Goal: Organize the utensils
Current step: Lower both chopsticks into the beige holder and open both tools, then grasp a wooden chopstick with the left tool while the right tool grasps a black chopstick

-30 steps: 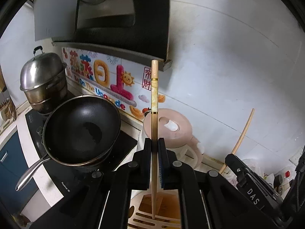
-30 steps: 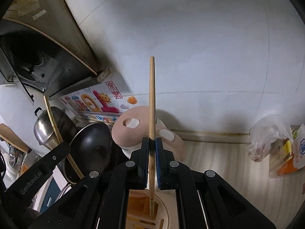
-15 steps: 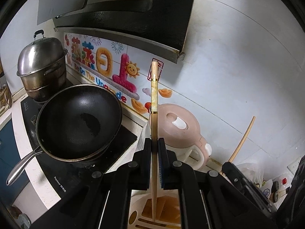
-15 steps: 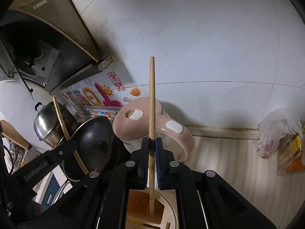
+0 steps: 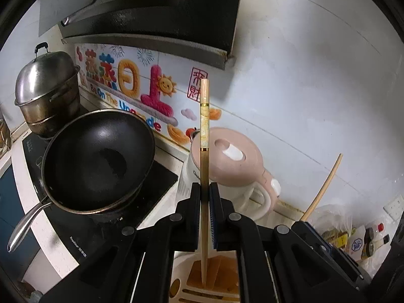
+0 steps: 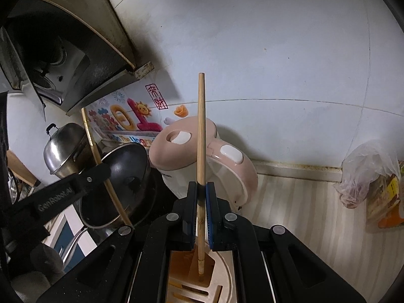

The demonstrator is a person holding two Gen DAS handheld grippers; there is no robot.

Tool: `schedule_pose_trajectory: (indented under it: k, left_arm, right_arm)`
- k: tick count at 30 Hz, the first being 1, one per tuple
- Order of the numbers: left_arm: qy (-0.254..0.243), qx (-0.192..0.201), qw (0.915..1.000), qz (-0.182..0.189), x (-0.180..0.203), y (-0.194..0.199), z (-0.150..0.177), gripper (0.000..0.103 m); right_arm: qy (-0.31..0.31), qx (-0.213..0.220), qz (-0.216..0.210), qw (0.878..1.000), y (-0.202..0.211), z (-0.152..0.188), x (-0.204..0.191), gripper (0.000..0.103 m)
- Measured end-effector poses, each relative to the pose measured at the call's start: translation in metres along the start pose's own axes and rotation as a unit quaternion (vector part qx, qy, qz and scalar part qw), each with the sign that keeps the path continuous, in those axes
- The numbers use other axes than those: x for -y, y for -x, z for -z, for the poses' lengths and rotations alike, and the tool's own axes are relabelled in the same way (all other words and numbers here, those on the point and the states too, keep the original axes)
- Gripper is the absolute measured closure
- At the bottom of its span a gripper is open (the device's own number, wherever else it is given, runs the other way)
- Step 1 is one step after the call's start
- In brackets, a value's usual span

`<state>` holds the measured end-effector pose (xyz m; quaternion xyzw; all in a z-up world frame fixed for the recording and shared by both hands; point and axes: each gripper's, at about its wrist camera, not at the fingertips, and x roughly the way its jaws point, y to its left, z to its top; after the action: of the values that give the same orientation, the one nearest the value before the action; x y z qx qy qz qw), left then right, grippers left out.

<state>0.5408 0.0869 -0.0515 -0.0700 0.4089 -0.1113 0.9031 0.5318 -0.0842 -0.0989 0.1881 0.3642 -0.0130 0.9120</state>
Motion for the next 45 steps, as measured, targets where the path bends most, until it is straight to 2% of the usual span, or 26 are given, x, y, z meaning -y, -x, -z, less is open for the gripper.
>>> schedule_pose_trajectory:
  k: [8, 12, 13, 14, 15, 16, 18, 21, 23, 24, 27, 29, 31, 34, 38, 39, 40, 42, 45]
  left_arm:
    - [-0.022, -0.035, 0.9991, 0.008, 0.002, 0.003, 0.017, 0.098]
    - [-0.037, -0.058, 0.9976, 0.009, 0.002, 0.017, 0.023, 0.093]
    - [-0.039, -0.057, 0.9976, 0.007, 0.001, 0.024, 0.024, 0.088]
    - [-0.036, -0.054, 0.9979, 0.0, -0.001, 0.032, 0.025, 0.083]
    - [-0.034, -0.052, 0.9981, -0.005, -0.003, 0.039, 0.026, 0.067]
    - [-0.031, -0.048, 0.9983, -0.011, -0.005, 0.045, 0.027, 0.048]
    - [-0.019, -0.03, 0.999, -0.029, -0.01, 0.062, 0.031, 0.033]
    - [-0.009, -0.019, 0.9982, -0.056, -0.014, 0.079, 0.04, 0.031]
    - [-0.003, -0.013, 0.9969, -0.077, -0.015, 0.087, 0.051, 0.014]
    - [0.0, -0.009, 0.9966, -0.082, -0.016, 0.09, 0.056, 0.001]
    - [0.003, -0.006, 0.9939, -0.11, -0.012, 0.096, 0.078, 0.0]
    - [0.007, -0.017, 0.9936, -0.111, -0.007, 0.096, 0.095, 0.0]
    - [0.01, -0.03, 0.9938, -0.107, 0.0, 0.093, 0.114, 0.0]
    - [0.002, -0.056, 0.9922, -0.111, 0.013, 0.081, 0.143, 0.0]
    - [-0.016, -0.094, 0.9876, -0.124, 0.029, 0.059, 0.186, 0.0]
    - [-0.02, -0.112, 0.9859, -0.123, 0.034, 0.05, 0.2, 0.0]
    - [-0.023, -0.126, 0.9844, -0.121, 0.038, 0.043, 0.211, 0.0]
    - [-0.035, -0.158, 0.9801, -0.116, 0.047, 0.025, 0.236, 0.0]
    - [-0.06, -0.199, 0.9724, -0.106, 0.063, 0.0, 0.269, 0.001]
  right_arm:
    - [0.019, -0.014, -0.005, 1.0, 0.008, 0.007, -0.002, 0.096]
    - [0.039, -0.061, -0.023, 0.997, 0.005, 0.011, -0.004, 0.095]
    - [0.038, -0.07, -0.031, 0.996, 0.006, 0.011, -0.004, 0.093]
    - [0.037, -0.075, -0.038, 0.996, 0.009, 0.012, -0.003, 0.082]
    - [0.036, -0.077, -0.044, 0.995, 0.013, 0.011, -0.001, 0.065]
    - [0.035, -0.074, -0.049, 0.995, 0.02, 0.01, 0.001, 0.059]
    - [0.033, -0.067, -0.056, 0.996, 0.034, 0.009, 0.006, 0.056]
    - [0.026, -0.057, -0.054, 0.997, 0.056, 0.007, 0.017, 0.052]
    - [0.021, -0.058, -0.049, 0.997, 0.067, 0.008, 0.025, 0.051]
    - [0.017, -0.056, -0.049, 0.997, 0.074, 0.01, 0.031, 0.048]
    - [0.01, -0.049, -0.037, 0.998, 0.094, 0.02, 0.052, 0.035]
    - [0.004, -0.054, -0.028, 0.998, 0.101, 0.029, 0.067, 0.027]
    - [0.0, -0.063, -0.022, 0.998, 0.106, 0.041, 0.086, 0.024]
    - [-0.001, -0.076, 0.002, 0.997, 0.108, 0.062, 0.112, 0.023]
    - [-0.023, -0.116, 0.036, 0.992, 0.104, 0.093, 0.156, 0.024]
    - [-0.031, -0.128, 0.044, 0.99, 0.101, 0.101, 0.168, 0.027]
    - [-0.039, -0.143, 0.051, 0.988, 0.099, 0.11, 0.18, 0.032]
    - [-0.045, -0.178, 0.063, 0.981, 0.09, 0.131, 0.202, 0.053]
    - [-0.055, -0.224, 0.075, 0.97, 0.076, 0.162, 0.228, 0.068]
